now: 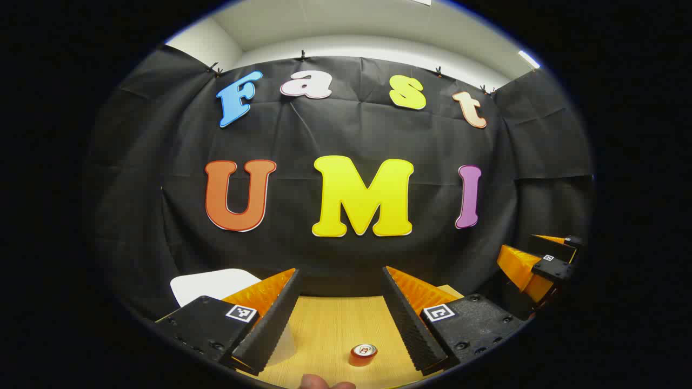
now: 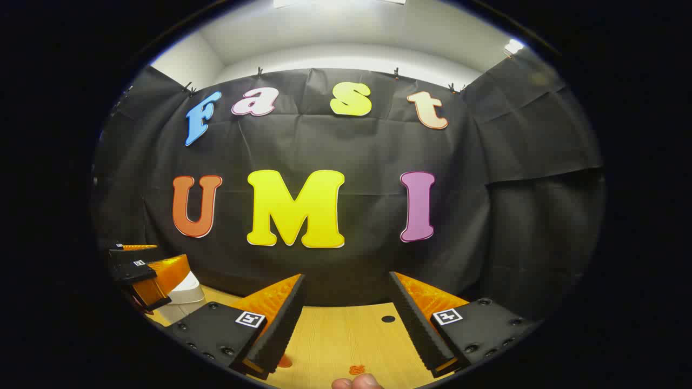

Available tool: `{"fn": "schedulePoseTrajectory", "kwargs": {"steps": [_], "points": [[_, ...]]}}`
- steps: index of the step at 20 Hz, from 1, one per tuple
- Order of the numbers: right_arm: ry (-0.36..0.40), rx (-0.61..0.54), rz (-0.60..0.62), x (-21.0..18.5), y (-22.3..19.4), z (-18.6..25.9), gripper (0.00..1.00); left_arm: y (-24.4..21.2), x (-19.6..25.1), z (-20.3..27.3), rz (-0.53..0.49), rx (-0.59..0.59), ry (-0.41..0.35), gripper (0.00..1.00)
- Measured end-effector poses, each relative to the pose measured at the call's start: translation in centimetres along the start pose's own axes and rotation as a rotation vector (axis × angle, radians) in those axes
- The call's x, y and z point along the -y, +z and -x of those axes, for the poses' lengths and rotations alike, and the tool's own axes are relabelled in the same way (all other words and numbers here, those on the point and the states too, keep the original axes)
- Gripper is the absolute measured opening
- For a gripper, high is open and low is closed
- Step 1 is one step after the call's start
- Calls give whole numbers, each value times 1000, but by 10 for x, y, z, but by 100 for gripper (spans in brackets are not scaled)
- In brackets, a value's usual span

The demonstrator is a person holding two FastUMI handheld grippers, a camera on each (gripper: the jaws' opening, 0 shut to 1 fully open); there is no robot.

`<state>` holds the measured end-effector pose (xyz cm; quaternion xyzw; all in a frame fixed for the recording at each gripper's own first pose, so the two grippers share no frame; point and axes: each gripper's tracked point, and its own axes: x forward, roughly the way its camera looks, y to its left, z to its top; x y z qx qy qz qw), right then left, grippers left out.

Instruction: Press the lid of the desktop garbage bin to open it, pick up the crumpled paper on the desktop and throw it into the bin, then pick up the pop can on the desktop and drop it into the bin, and finally close the garbage bin lid.

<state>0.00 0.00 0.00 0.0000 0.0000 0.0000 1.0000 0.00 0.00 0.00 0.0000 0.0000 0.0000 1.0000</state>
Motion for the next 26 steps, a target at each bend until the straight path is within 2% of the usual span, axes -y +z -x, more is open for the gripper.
{"fn": "schedulePoseTrajectory", "kwargs": {"steps": [1, 6, 7, 26], "points": [[-1, 6, 0, 1, 2, 1, 96, 1, 1, 0, 0, 2, 1, 96], [-15, 6, -14, 3, 3, -1, 96, 6, 1, 1, -17, 17, -1, 96], [-16, 5, -18, 3, 2, -1, 92, 7, 1, 0, -20, 21, 1, 96], [-60, 11, -22, 26, 5, 1, 92, 6, 13, -3, -19, 13, 1, 96]]}}
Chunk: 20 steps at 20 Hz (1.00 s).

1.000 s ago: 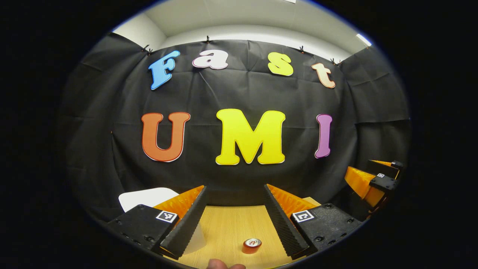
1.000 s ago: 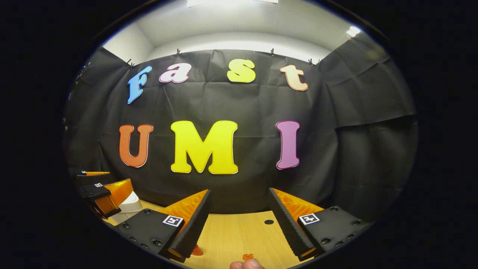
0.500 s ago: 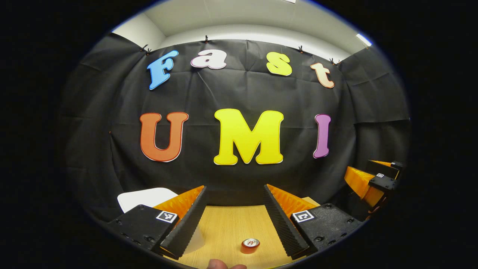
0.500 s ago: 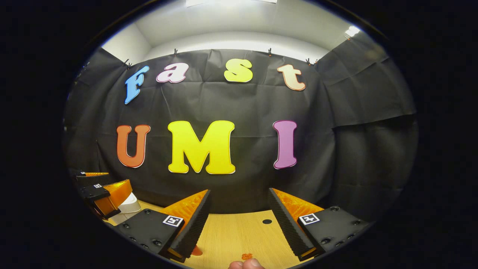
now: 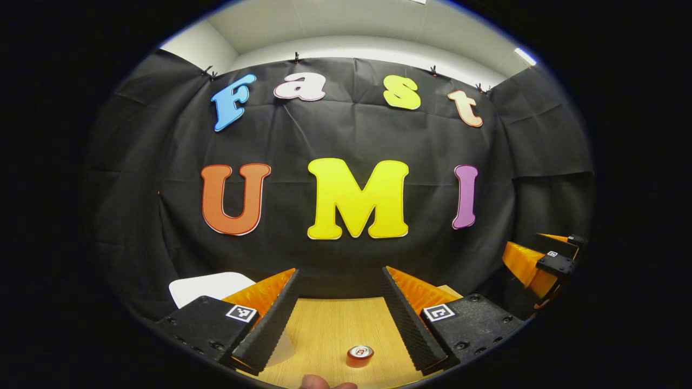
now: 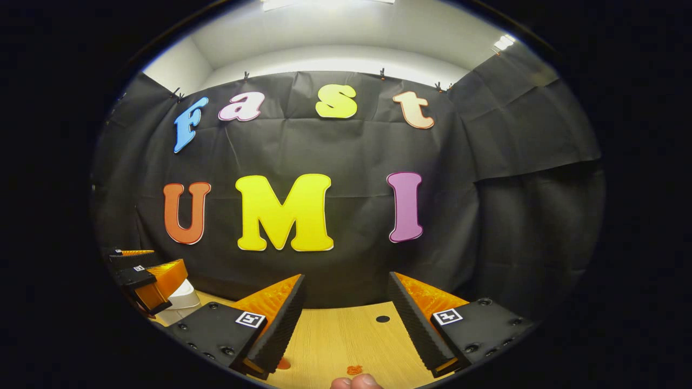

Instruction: Press the lid of the desktop garbage bin to open it, pick up the crumpled paper on the desktop and throw it into the bin, then pick up the pop can on the desktop and drop it into the bin, and finally close the garbage bin lid.

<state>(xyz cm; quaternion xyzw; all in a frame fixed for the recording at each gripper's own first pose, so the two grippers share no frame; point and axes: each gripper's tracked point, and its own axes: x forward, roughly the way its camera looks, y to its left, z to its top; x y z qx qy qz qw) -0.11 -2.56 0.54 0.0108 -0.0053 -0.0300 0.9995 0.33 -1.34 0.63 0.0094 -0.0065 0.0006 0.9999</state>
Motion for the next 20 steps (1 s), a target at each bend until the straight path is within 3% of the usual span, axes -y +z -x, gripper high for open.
{"fn": "schedulePoseTrajectory", "kwargs": {"steps": [10, 11, 12, 17, 20], "points": [[6, -8, 27, 12, -2, -7, 92, -11, -16, -9, 15, -25, 67, 96], [5, -1, 29, 14, 0, -8, 96, -11, -22, -11, 11, -23, 86, 96], [8, 1, 28, 16, 0, -9, 92, -11, -30, -13, 7, -22, 110, 96], [26, -19, 38, 22, -4, -16, 92, -23, -80, -18, 24, -50, 263, 95], [41, -23, 46, 21, -4, -18, 92, -34, -108, -17, 27, -64, 353, 88]]}}
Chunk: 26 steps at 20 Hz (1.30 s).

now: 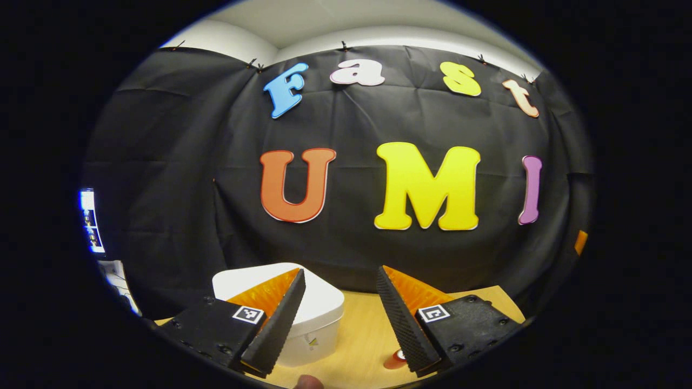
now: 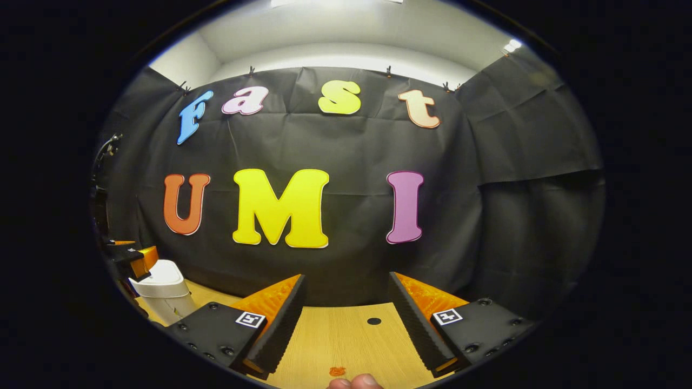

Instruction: Press the lid of the desktop garbage bin to open it, pick up the crumpled paper on the desktop and throw it into the bin, then pick up the pop can on the desktop and drop it into the bin, and finally close the garbage bin lid.

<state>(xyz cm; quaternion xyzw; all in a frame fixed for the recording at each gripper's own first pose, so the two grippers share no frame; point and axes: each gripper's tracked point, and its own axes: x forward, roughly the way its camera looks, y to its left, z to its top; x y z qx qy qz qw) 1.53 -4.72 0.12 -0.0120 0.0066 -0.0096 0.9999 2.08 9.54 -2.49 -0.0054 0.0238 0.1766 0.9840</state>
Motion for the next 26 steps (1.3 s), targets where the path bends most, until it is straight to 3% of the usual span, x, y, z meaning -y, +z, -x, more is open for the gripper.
{"fn": "schedulePoseTrajectory", "kwargs": {"steps": [4, 9, 14, 20, 26], "points": [[28, 34, 20, -6, 13, 2, 96, -4, -23, -11, -5, 0, 69, 74], [13, 30, 13, -4, 13, 5, 92, -14, -46, -23, -24, -33, 142, 64], [-7, 37, 60, 3, 14, 11, 92, -28, -61, -35, -10, -58, 196, 28], [-49, 22, 55, 16, 12, 15, 96, -65, -74, -45, 18, -164, 239, 4], [-72, 23, 51, 18, 9, 19, 92, -84, -73, -47, 18, -202, 237, 3]]}}
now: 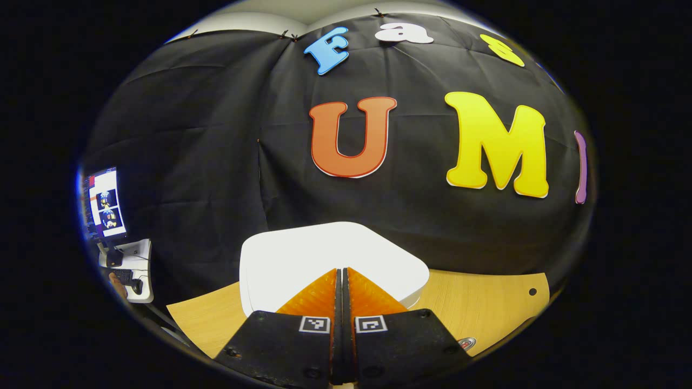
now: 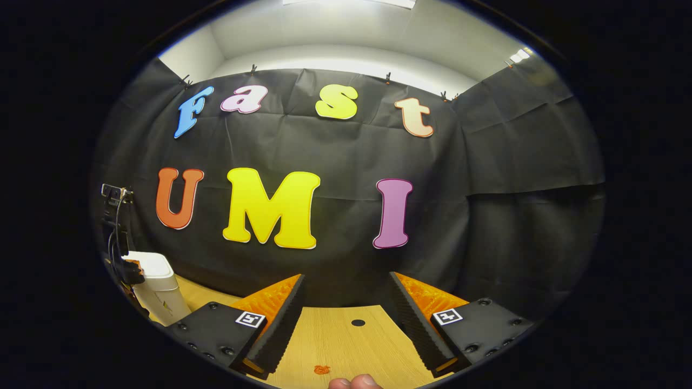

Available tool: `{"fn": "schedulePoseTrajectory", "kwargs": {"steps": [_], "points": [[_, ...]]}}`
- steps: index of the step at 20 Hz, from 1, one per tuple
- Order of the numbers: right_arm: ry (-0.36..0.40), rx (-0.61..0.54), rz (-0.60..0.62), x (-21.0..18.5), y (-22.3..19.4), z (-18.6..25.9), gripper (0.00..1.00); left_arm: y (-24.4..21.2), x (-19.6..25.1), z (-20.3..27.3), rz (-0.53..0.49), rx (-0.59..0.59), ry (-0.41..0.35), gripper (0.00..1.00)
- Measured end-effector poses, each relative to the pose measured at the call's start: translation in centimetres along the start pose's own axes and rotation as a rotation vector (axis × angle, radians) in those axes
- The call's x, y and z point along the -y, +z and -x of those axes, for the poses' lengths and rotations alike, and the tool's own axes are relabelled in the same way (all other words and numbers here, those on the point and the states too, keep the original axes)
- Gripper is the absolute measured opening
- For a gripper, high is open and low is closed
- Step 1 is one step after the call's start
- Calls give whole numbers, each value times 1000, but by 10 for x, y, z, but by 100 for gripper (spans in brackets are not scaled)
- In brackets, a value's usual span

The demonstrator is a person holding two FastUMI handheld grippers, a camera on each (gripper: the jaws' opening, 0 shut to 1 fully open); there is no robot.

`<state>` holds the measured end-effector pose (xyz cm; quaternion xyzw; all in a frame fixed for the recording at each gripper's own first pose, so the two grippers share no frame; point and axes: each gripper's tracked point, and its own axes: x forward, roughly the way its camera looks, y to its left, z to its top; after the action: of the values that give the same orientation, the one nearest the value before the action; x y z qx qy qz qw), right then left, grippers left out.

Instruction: Press the lid of the desktop garbage bin to open it, pick up the crumpled paper on the desktop and throw it into the bin, then pick up the pop can on the desktop and drop it into the bin, and finally close the garbage bin lid.

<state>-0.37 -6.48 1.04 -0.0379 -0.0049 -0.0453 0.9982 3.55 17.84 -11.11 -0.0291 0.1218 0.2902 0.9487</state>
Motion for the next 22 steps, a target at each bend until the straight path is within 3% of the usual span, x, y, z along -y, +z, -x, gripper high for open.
{"fn": "schedulePoseTrajectory", "kwargs": {"steps": [6, 7, 9, 11, 17, 19, 22], "points": [[-16, -29, -9, 0, -12, 4, 92, -4, 1, -1, -73, 7, -18, 3], [-10, -37, -16, -2, -14, 5, 96, -3, 2, -2, -74, 13, -22, 3], [2, -37, -19, -6, -14, 5, 92, 1, 1, 2, -111, 32, -18, 3], [7, -28, -17, -6, -11, 2, 96, 13, 12, 2, -135, 81, -82, 3], [8, -8, -35, -6, -3, -4, 96, 50, 26, 27, -132, 168, -150, 3], [9, -9, -34, -4, -4, -3, 92, 53, 36, 36, -107, 161, -201, 3], [0, -6, -43, 1, -4, -4, 96, 58, 43, 48, -79, 171, -244, 4]]}}
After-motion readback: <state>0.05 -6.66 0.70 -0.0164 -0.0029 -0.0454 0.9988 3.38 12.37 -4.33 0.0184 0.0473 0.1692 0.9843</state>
